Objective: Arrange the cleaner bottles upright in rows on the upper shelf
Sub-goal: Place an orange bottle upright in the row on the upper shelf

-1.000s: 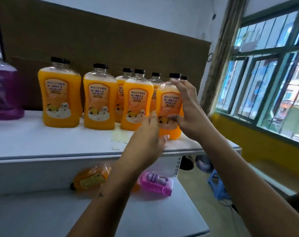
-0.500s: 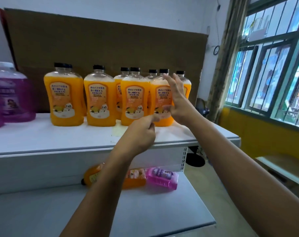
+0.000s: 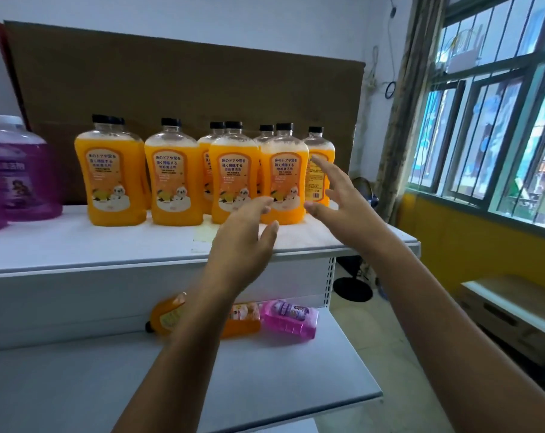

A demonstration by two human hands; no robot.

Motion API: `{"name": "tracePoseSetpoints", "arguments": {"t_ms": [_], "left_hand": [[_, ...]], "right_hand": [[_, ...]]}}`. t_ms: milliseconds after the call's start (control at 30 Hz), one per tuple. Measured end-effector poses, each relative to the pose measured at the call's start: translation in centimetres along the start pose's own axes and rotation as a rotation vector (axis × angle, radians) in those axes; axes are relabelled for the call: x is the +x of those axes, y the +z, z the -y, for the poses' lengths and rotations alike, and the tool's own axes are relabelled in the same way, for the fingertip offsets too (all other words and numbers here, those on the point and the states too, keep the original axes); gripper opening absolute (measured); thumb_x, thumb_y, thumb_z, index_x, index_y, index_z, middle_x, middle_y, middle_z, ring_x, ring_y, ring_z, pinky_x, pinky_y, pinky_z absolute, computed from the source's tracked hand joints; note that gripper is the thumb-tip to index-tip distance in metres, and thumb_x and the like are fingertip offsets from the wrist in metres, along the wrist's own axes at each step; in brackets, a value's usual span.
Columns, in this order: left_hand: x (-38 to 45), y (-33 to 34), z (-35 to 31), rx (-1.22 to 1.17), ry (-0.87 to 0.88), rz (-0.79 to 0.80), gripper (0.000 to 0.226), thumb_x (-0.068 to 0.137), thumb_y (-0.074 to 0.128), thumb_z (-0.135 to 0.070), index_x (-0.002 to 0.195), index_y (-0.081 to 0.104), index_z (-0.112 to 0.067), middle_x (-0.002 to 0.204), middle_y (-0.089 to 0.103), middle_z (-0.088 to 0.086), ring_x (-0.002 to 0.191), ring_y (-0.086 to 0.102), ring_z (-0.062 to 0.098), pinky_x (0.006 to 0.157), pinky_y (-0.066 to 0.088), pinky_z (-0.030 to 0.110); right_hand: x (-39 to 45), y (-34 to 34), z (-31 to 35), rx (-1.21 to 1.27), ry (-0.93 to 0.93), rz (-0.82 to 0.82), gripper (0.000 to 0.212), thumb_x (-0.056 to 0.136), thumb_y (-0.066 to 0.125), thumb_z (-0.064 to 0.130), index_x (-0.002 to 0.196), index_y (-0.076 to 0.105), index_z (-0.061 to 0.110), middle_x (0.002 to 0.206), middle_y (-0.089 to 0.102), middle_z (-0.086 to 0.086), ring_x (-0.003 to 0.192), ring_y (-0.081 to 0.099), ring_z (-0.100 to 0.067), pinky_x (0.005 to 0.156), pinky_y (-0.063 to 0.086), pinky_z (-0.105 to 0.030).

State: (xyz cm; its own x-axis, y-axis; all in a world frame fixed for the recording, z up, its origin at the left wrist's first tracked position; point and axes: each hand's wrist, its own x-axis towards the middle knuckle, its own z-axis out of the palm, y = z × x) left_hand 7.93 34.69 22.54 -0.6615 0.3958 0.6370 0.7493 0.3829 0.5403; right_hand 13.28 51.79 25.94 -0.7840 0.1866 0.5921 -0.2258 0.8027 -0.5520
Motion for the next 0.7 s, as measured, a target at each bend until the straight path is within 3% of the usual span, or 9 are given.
{"name": "tracePoseSetpoints", "arguments": {"t_ms": [67,133,233,367,500,700], "left_hand": [[-3.3,0.0,-1.0,-0.14,0.014,-0.159,0.042,0.098,0.053,-0.026,0.139,0.045,-0.025,0.133,0.055,-0.007,0.122,0.051,0.007,0.093,0.048,0.023],[-6.8,0.1,-1.6,-0.263,0.028,-0.255,0.042,0.097,0.054,-0.029,0.138,0.046,-0.025,0.131,0.056,-0.01,0.12,0.052,0.003,0.093,0.047,0.014],[-10.9,0.7,0.3,-0.361,-0.036,-0.275,0.042,0.093,0.051,-0.028,0.135,0.049,-0.024,0.127,0.06,-0.011,0.118,0.056,0.005,0.094,0.048,0.018],[-14.4,1.1,4.4,-0.34,-0.241,-0.233,0.034,0.094,0.048,-0.026,0.128,0.055,-0.026,0.122,0.062,-0.012,0.115,0.058,0.003,0.094,0.049,0.019],[-17.8,0.9,7.8,-0.298,-0.493,-0.211,0.028,0.101,0.046,-0.017,0.124,0.055,-0.029,0.119,0.061,-0.017,0.112,0.056,0.0,0.091,0.045,0.019],[-21.0,0.4,11.2,-0.251,-0.704,-0.181,0.029,0.101,0.046,-0.022,0.125,0.05,-0.038,0.123,0.055,-0.022,0.113,0.053,-0.002,0.081,0.039,0.01]], "right_hand": [[-3.1,0.8,0.4,0.113,-0.023,-0.087,0.062,0.098,0.06,0.023,0.149,0.029,0.039,0.16,0.026,0.01,0.138,0.032,-0.005,0.096,0.036,-0.005],[-6.3,2.0,1.2,0.325,-0.064,-0.138,0.052,0.099,0.059,0.016,0.142,0.04,0.039,0.152,0.038,0.017,0.133,0.04,0.002,0.083,0.041,0.002],[-10.4,4.3,1.6,0.571,-0.108,-0.121,0.047,0.098,0.055,0.004,0.138,0.048,0.028,0.145,0.05,0.015,0.134,0.048,-0.005,0.1,0.049,-0.02],[-14.2,8.0,1.0,0.741,-0.042,-0.122,0.042,0.095,0.054,0.008,0.135,0.053,0.019,0.139,0.059,0.007,0.131,0.054,-0.018,0.103,0.051,-0.049],[-16.7,12.5,0.6,0.868,0.135,-0.077,0.038,0.093,0.055,0.01,0.13,0.058,0.019,0.129,0.066,0.002,0.126,0.059,-0.021,0.101,0.051,-0.053],[-19.2,18.7,-0.2,0.768,0.249,0.127,0.037,0.099,0.053,0.014,0.127,0.055,0.037,0.131,0.06,0.022,0.128,0.055,-0.007,0.103,0.052,-0.044]]}}
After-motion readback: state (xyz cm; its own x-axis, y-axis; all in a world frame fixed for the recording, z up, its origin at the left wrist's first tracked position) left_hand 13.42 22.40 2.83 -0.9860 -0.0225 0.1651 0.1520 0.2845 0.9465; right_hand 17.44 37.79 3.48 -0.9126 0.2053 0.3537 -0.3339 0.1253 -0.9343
